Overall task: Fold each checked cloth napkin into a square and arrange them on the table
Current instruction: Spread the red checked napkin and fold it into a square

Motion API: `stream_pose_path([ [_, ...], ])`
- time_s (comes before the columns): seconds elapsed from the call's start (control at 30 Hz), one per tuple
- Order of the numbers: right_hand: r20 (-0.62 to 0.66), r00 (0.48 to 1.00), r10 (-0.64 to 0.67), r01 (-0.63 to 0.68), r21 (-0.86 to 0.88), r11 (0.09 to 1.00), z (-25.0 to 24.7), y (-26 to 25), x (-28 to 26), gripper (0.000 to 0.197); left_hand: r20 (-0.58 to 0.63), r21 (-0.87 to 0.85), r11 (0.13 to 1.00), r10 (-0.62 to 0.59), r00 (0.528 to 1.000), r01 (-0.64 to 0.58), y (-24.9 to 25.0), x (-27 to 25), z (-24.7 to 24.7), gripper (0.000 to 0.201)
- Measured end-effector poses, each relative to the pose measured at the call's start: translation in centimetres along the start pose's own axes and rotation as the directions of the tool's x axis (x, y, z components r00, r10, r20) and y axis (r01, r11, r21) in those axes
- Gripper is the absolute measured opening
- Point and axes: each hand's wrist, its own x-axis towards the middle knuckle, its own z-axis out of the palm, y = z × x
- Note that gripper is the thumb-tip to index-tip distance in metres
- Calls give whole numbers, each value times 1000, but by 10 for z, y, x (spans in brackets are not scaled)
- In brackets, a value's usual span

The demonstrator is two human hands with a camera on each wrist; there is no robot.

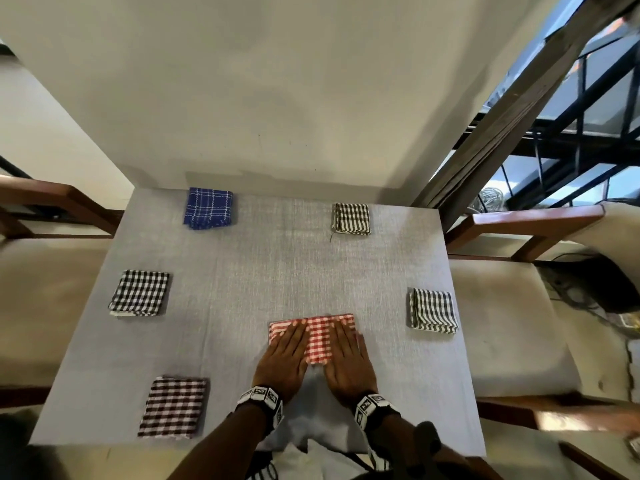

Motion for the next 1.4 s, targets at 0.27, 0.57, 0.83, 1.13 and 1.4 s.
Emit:
stream_pose_path([
  [0.27,-6,1000,-27,27,70,997,12,-31,26,75,-39,-14,1000,8,999,-9,-1,-1,-2,60],
  [0.57,-38,984,175,-172,65,983,4,10,16,74,30,20,1000,-24,999,23,2,1,-10,62],
  [0.83,-30,984,175,-173,35,984,7,11,17,69,97,4,999,44,994,-44,40,19,-13,63],
  [1.13,-54,984,170,-169,26,985,8,11,16,71,-26,-25,989,-143,989,143,-6,-8,-2,71],
  [1.4,-4,986,169,-169,67,983,3,11,17,71,58,-75,985,-153,986,157,-8,-4,-8,81],
])
